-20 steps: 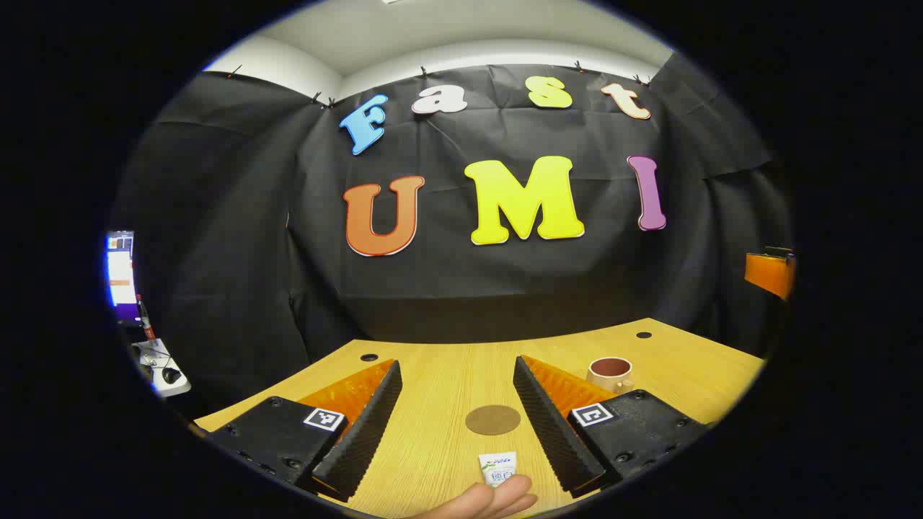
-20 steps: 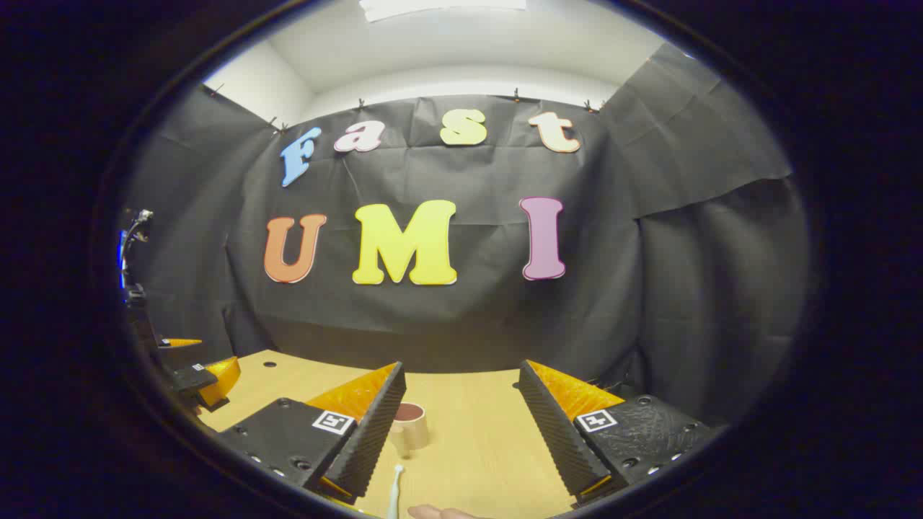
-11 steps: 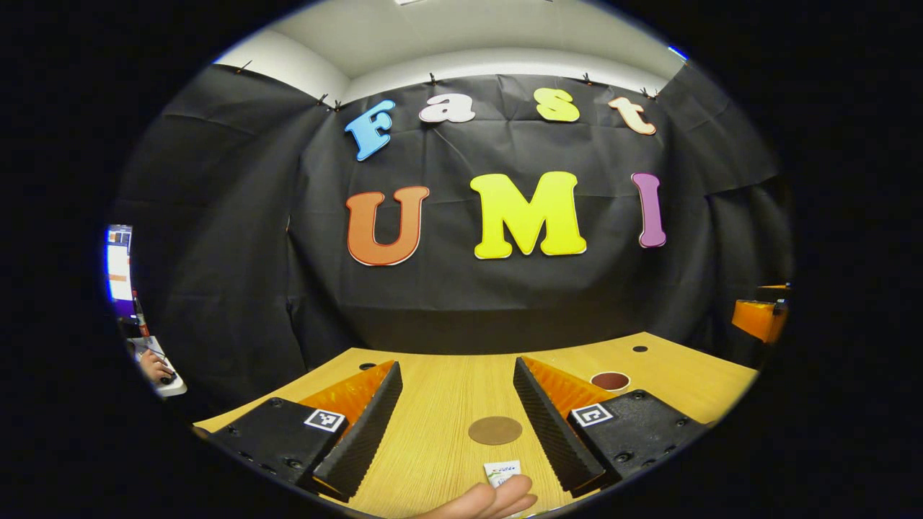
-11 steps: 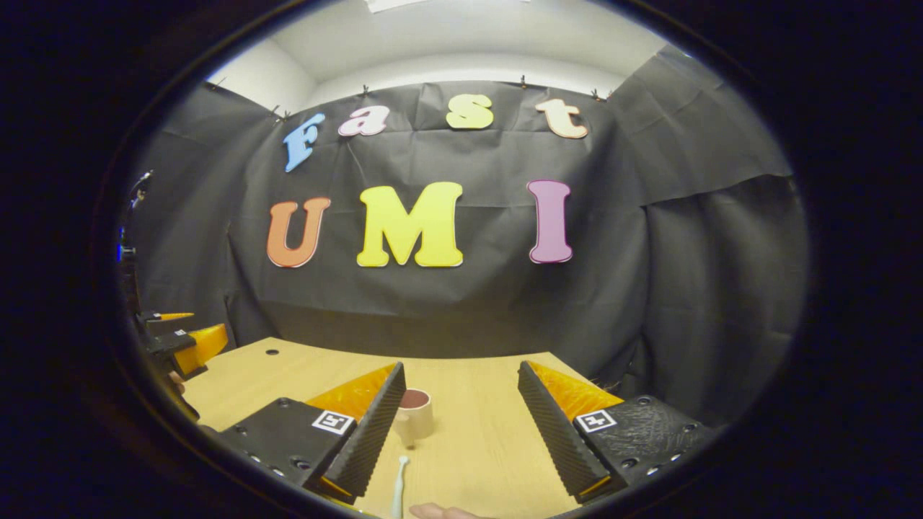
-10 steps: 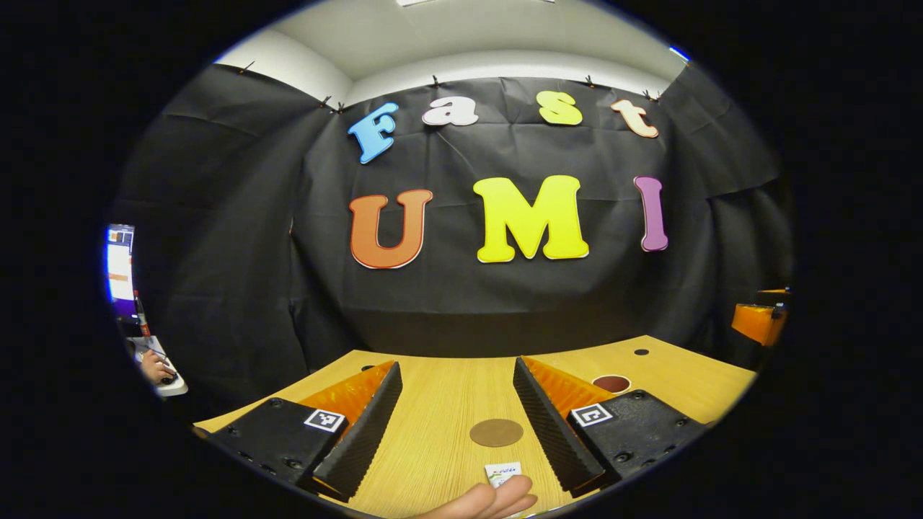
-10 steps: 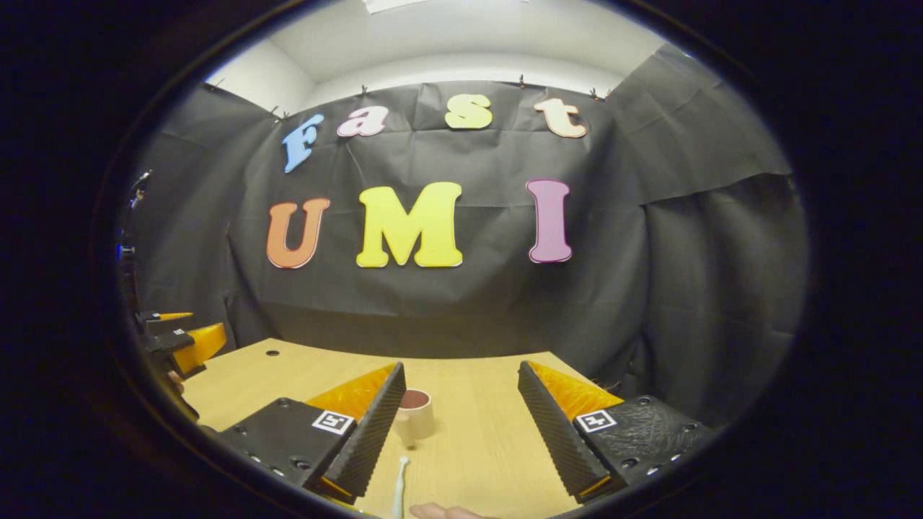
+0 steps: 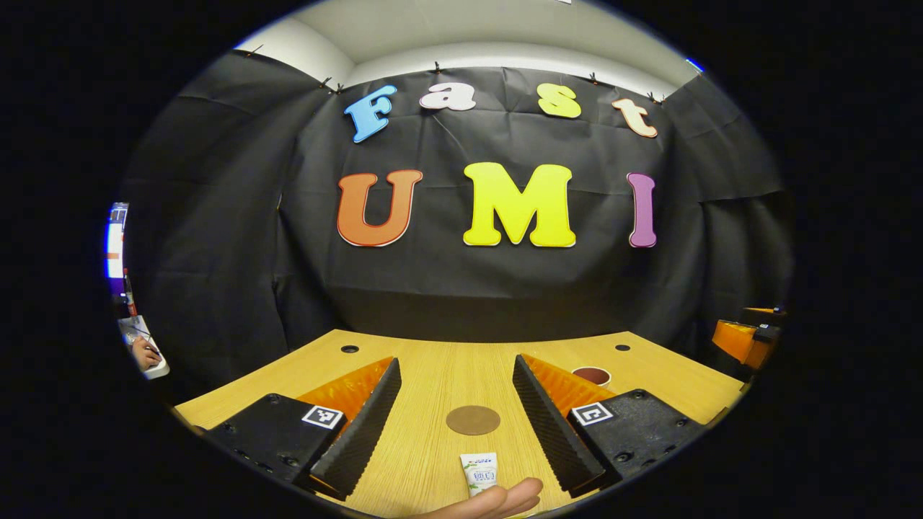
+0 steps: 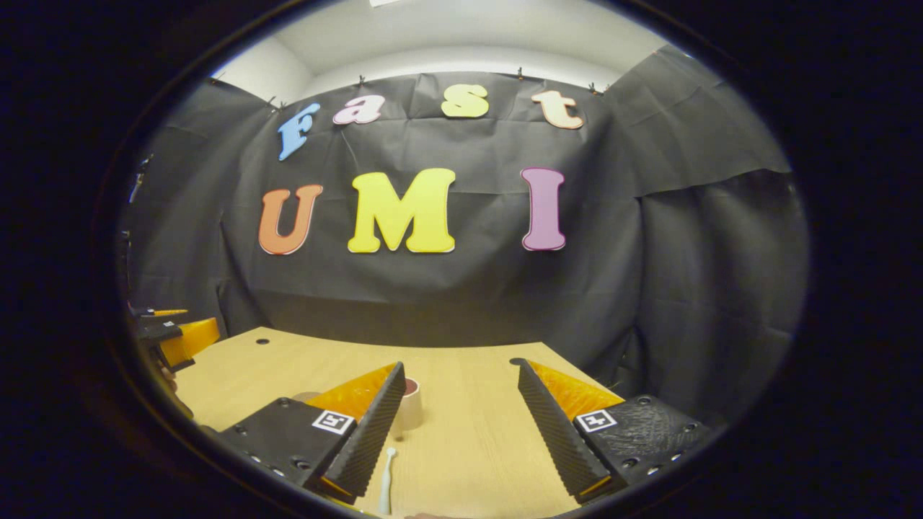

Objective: Put the toothbrush and toothpaste on the desktop into the cup, then pick up the cup and place it on the coaster on the desktop.

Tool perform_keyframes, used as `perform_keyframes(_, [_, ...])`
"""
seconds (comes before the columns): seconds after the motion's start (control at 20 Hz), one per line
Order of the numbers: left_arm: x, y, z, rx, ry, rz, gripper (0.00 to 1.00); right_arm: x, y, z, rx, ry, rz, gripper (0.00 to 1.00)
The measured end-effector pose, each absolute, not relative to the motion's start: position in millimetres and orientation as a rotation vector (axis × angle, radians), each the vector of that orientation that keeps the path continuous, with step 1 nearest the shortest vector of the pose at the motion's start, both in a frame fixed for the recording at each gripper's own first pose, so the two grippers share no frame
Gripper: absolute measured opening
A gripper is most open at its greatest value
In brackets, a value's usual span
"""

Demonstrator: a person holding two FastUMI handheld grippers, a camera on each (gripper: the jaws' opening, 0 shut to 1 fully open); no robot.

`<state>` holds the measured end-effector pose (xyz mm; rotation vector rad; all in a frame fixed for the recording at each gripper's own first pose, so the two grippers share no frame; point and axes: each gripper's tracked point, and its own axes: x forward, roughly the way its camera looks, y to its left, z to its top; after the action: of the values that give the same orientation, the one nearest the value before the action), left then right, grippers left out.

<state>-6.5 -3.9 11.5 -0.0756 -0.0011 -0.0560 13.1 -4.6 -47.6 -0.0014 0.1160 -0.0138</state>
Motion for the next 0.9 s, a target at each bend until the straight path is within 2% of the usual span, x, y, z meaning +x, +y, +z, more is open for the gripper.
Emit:
perform_keyframes(0.15, [-8, -4, 7, -0.067, 0.003, -0.06, 0.99, 18, 8, -81, -0.012, 0.192, 0.018, 0.96])
perform_keyframes(0.2, [-8, -6, 1, -0.065, 0.013, -0.064, 0.99, 20, 11, -94, -0.015, 0.225, 0.023, 0.99])
perform_keyframes(0.55, [-6, -2, -17, -0.078, 0.063, -0.057, 0.99, 22, 51, -198, 0.014, 0.485, 0.113, 0.94])
perform_keyframes(0.75, [-4, -2, -29, -0.072, 0.089, -0.053, 0.97, 19, 69, -242, -0.003, 0.593, 0.144, 0.99])
perform_keyframes(0.8, [-4, -4, -31, -0.069, 0.097, -0.057, 0.97, 19, 75, -249, 0.009, 0.617, 0.152, 0.93])
perform_keyframes(0.9, [-5, -2, -38, -0.059, 0.112, -0.054, 0.98, 21, 81, -267, -0.003, 0.676, 0.149, 0.88])
